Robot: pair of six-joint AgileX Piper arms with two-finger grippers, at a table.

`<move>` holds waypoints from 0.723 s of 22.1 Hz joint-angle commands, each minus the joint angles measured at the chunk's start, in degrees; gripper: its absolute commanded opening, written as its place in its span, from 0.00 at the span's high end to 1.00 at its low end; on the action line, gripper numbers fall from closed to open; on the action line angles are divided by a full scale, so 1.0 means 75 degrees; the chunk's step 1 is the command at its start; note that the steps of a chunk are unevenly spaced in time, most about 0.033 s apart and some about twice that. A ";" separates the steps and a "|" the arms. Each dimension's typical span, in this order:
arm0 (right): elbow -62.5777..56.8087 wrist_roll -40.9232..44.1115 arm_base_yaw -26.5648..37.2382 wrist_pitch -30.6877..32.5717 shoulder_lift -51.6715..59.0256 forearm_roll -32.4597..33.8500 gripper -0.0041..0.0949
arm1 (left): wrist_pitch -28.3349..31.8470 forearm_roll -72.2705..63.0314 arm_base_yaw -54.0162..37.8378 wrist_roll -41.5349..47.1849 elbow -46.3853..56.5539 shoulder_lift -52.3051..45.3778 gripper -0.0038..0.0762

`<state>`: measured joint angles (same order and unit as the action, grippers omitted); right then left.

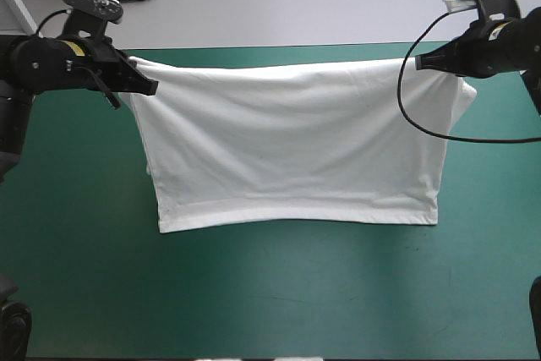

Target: Fold the cloth

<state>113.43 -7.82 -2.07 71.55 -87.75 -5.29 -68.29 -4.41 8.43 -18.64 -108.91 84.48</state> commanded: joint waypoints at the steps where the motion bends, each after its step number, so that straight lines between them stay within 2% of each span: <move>1: 0.0433 -0.0006 0.0070 -0.0675 0.0903 -0.0186 0.98 | 0.0436 -0.0205 0.0026 0.0047 -0.0578 -0.0666 0.98; 5: 0.0716 -0.0006 0.0070 -0.1586 0.1109 -0.0264 0.98 | 0.1196 -0.0258 0.0026 0.0016 -0.0867 -0.0691 0.98; 10: 0.0734 -0.0006 0.0070 -0.3360 0.0320 -0.0337 0.98 | 0.3258 -0.0189 0.0026 -0.0310 -0.0884 -0.0130 0.98; 16: 0.0907 -0.0006 0.0070 -0.4785 -0.0609 -0.0352 0.98 | 0.4836 -0.0204 0.0026 -0.0617 -0.1291 0.0798 0.98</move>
<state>117.37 -7.82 -2.07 45.23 -91.82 -7.63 -42.64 -5.46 8.43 -22.18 -115.18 89.69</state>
